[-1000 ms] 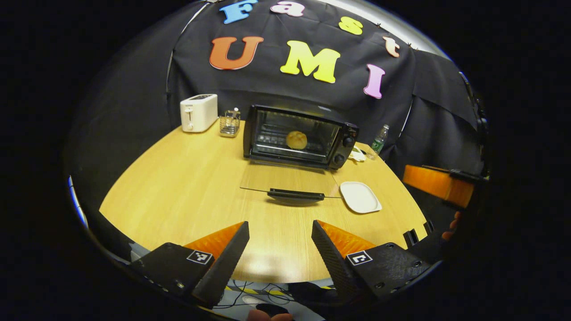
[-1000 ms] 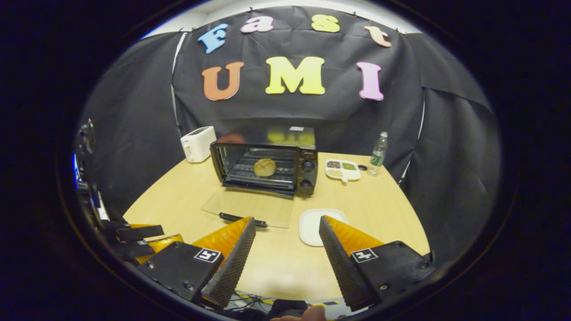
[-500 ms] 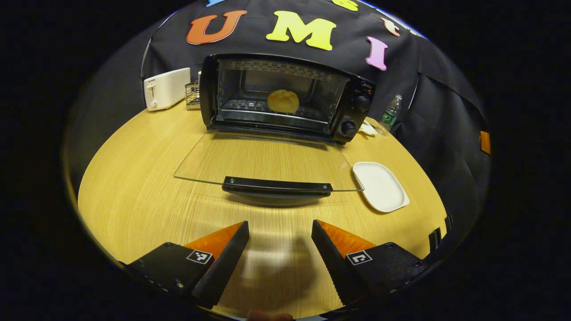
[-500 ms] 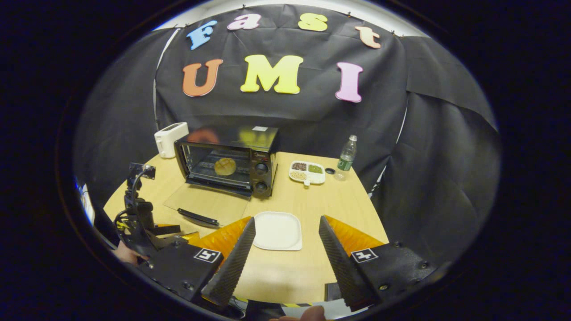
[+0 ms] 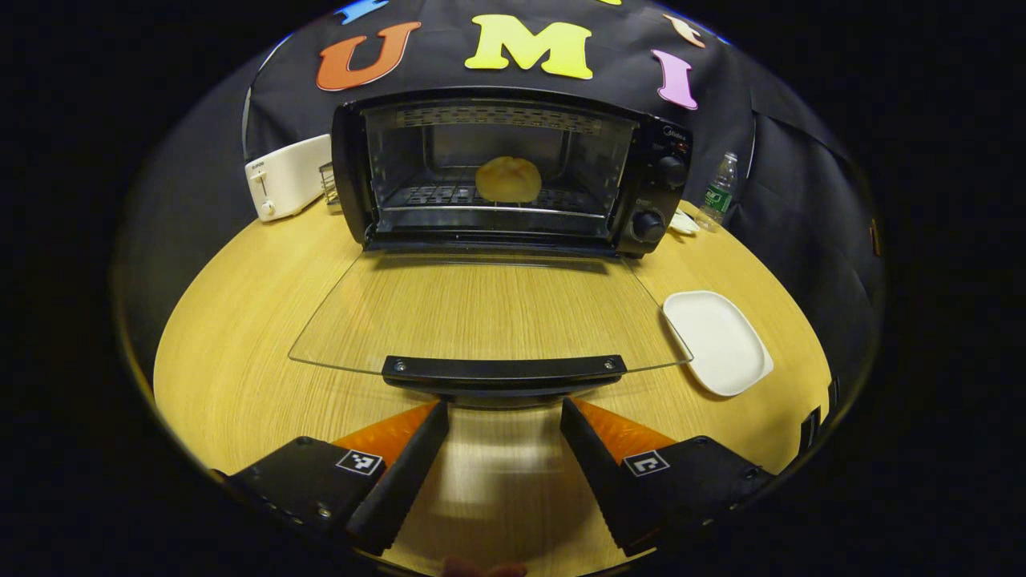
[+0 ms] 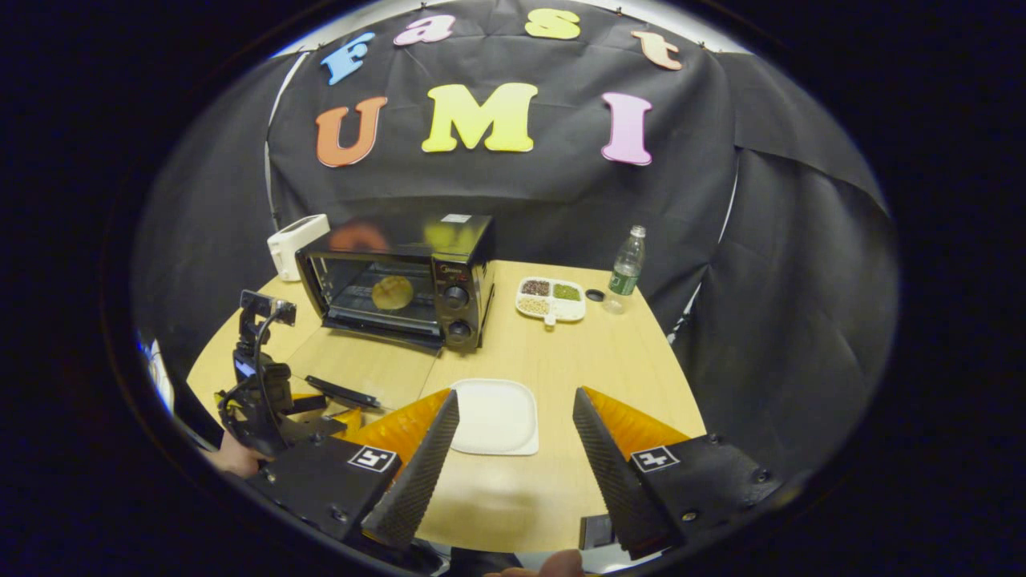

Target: Open the electric oven with the left hand, put the food in, and close the electric oven.

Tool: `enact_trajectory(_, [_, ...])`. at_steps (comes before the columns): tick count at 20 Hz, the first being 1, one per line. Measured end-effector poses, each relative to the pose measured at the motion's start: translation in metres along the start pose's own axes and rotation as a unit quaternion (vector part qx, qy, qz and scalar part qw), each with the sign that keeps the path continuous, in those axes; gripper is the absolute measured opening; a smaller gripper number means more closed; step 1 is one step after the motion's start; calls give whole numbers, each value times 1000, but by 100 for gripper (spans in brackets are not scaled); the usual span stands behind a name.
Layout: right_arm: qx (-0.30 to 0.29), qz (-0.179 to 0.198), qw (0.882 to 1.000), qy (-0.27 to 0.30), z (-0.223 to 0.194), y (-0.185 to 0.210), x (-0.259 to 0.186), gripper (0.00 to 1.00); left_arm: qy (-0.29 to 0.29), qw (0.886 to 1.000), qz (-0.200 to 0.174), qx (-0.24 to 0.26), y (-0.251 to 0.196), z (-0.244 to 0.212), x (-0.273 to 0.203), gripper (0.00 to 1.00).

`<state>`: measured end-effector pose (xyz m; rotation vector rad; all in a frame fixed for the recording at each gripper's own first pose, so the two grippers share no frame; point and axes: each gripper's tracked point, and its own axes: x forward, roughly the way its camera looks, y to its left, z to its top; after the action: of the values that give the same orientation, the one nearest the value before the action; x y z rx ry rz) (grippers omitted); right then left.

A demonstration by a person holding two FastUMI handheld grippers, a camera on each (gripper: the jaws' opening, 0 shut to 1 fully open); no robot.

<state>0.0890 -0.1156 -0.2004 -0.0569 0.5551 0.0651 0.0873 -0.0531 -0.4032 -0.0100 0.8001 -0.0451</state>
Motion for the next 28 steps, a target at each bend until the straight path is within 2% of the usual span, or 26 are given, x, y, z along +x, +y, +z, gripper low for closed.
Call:
enact_trajectory(6, [22, 0, 1000, -7, 2, 10, -7, 92, -59, 998, -8, -4, -5, 59, -33, 94])
enact_trajectory(10, [38, -8, 999, -17, 9, 6, -19, 92, -106, 994, -10, 11, -4, 119, -43, 93])
enact_trajectory(17, [47, -33, 996, -72, 44, -7, -38, 92, -204, 979, -18, 14, -2, 235, -68, 93])
enact_trajectory(23, [38, -23, 989, -140, 100, 14, -55, 92, -287, 958, -16, 21, 2, 296, -159, 93])
enact_trajectory(28, [33, -5, 977, -210, 147, 57, -91, 95, -344, 939, -3, -1, 28, 304, -260, 93])
